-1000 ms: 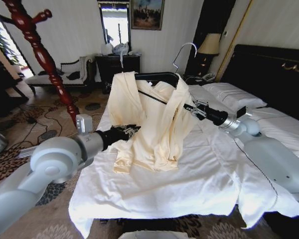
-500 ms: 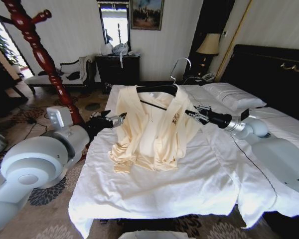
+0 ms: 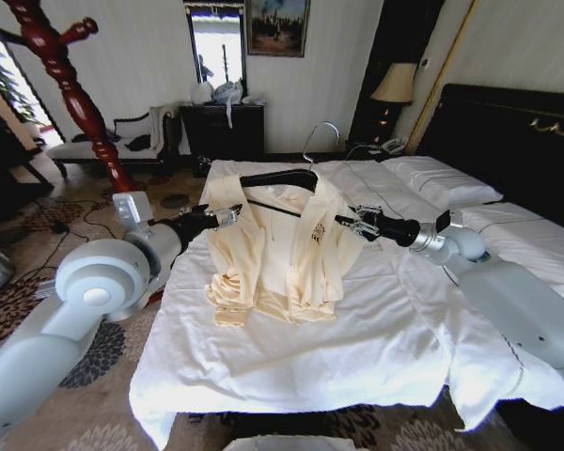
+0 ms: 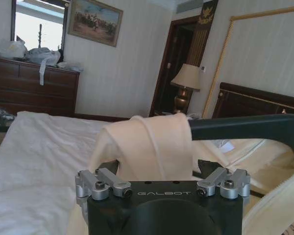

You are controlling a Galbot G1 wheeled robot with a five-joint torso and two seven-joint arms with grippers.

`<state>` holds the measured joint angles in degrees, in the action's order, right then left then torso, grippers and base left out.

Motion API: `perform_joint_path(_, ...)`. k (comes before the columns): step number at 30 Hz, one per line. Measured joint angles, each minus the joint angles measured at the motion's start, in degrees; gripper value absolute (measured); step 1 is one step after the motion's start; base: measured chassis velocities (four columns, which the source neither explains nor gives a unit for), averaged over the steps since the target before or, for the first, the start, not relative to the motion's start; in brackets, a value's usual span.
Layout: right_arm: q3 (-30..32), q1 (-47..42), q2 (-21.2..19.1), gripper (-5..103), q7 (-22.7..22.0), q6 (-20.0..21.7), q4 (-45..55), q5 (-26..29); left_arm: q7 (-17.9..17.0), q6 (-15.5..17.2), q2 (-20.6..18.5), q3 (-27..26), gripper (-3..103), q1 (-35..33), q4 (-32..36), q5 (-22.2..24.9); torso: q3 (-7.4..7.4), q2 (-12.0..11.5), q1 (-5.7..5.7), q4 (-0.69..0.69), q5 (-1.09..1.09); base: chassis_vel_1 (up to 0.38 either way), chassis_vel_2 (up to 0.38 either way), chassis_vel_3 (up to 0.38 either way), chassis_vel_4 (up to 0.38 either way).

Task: Pick up the clothes from the bed and hang them on the clothes hanger.

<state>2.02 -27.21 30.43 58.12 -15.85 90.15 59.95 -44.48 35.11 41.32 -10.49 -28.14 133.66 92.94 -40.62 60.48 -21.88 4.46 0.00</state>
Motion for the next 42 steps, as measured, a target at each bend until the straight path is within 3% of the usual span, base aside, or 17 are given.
perform_joint_path(7,0.0,-0.3,0.2,21,0.6,-0.2,-0.5,-0.6,0.4,-0.2,0.6,1.5,82,3.2,-0.9,0.7,0.0,0.0,0.0,0.01,0.02,0.0,0.0,0.0,0.0)
perform_joint_path(10,-0.1,-0.5,0.4,21,0.8,-0.3,-0.5,-0.7,1.2,-0.4,0.5,1.6,65,3.5,-1.3,0.7,0.0,0.0,0.0,-0.01,0.01,0.0,0.0,0.0,0.0)
perform_joint_path(12,-0.1,-0.5,0.4,21,0.9,-0.3,-0.5,-0.8,1.2,-0.4,0.5,1.6,65,3.5,-1.2,0.7,0.0,0.0,0.0,-0.01,0.01,0.0,0.0,0.0,0.0)
perform_joint_path(19,-0.4,-0.2,0.4,21,1.4,-0.6,-1.6,-1.0,1.8,-0.5,-0.8,1.0,33,2.3,0.6,1.1,0.0,0.0,0.0,-0.01,0.0,0.0,0.0,0.0,0.0)
perform_joint_path(21,-0.5,-0.2,0.4,21,1.5,-0.7,-1.7,-1.0,1.9,-0.5,-1.0,0.8,33,2.2,0.7,1.1,0.0,0.0,0.0,-0.01,0.0,0.0,0.0,0.0,0.0)
perform_joint_path(23,-0.7,-0.2,0.4,21,1.7,-0.8,-2.1,-1.2,2.5,-0.6,-1.6,0.3,17,2.5,0.7,1.2,0.0,0.0,0.0,-0.01,0.0,0.0,0.0,0.0,0.0)
perform_joint_path(25,-0.8,-0.2,0.5,21,1.8,-0.9,-2.2,-1.3,2.9,-0.7,-1.7,0.2,17,3.0,0.4,1.2,0.0,0.0,0.0,-0.01,0.0,0.0,0.0,0.0,0.0)
perform_joint_path(28,-1.5,-0.2,0.8,21,2.0,-1.1,-2.4,-2.2,4.4,-0.9,-1.6,1.4,2,6.2,-1.1,1.1,0.0,0.0,0.0,-0.01,0.0,0.0,0.0,0.0,0.0)
perform_joint_path(35,-2.3,-0.7,1.5,21,3.0,-1.9,-2.4,-4.6,7.2,-0.9,0.8,9.1,0,16.4,-7.3,0.9,0.0,0.0,0.0,0.0,0.0,0.0,0.0,0.0,0.0)
perform_joint_path(42,-1.8,-1.8,0.7,21,4.8,-4.3,-2.9,-7.2,8.9,-0.5,3.0,13.1,0,23.6,-12.2,1.2,0.0,0.0,0.0,0.01,0.02,0.0,0.0,0.0,0.0)
